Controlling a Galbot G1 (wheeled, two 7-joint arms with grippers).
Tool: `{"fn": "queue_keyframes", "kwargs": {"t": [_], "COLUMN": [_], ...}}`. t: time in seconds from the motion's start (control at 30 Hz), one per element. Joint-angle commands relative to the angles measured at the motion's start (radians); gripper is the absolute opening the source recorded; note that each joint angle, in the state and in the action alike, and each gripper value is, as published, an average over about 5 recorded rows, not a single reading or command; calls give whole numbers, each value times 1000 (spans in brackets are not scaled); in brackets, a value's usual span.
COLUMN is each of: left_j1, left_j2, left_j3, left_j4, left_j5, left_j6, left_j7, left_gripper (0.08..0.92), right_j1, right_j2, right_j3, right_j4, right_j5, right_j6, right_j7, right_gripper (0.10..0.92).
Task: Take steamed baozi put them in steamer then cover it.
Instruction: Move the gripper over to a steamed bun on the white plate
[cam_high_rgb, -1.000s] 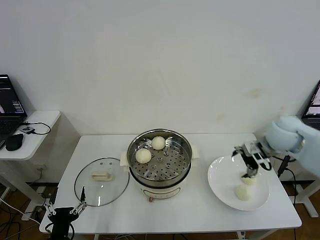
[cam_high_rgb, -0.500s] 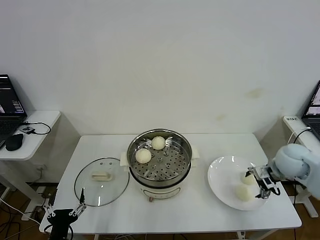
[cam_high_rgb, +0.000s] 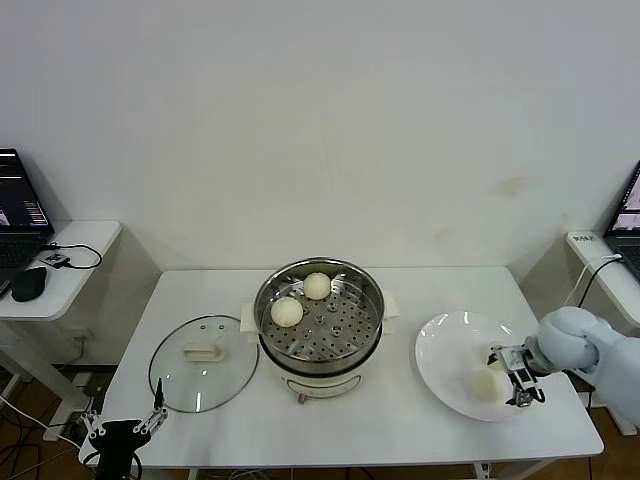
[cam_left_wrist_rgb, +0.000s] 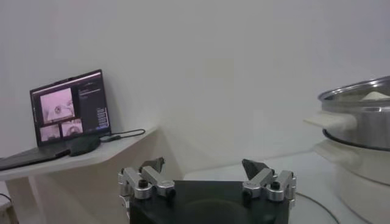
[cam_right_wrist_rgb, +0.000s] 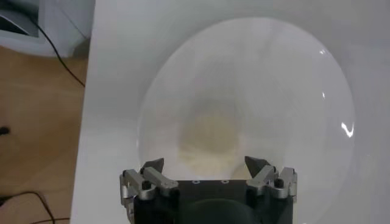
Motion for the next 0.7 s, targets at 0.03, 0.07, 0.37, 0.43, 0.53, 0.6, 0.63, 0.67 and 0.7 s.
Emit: {"fn": "queue_keyframes", "kwargs": {"t": [0.03,0.07,0.37,0.43,0.53,0.6,0.63,0.67,0.7], "left_j1": [-2,-2,-11,-11,-11,-10,-9,-8,-7], "left_j2": [0,0,0,0,0,0,0,0,0], "left_j3": [0,0,3,3,3,2,2,2,1], "left_j4": [2,3,7,7,7,7,6,6,6], "left_j5": [1,1,2,1,1,0,0,0,0], "left_j6": [-1,-1,0,0,0,-1,-1,-1,-2], "left_j7": [-1,0,1,1,0,-1,-1,-1,-1], "left_gripper": [823,823,823,823,823,823,823,823,823], "right_j1": [-30,-31,-34,-33,-29,-26,-24,-22,-17], "right_j2": [38,41,56,58,61,63,64,64,63], "right_j3": [17,16,20,21,22,22,22,22,23], "right_j4": [-51,-54,-69,-69,-70,-69,-68,-66,-64], "right_j5": [-20,-19,-19,-18,-16,-15,-14,-13,-10], "right_j6": [1,0,-4,-5,-7,-8,-8,-8,-9], "right_j7": [14,14,23,23,23,22,21,20,18], "right_gripper": [811,806,732,706,667,638,626,615,601]}}
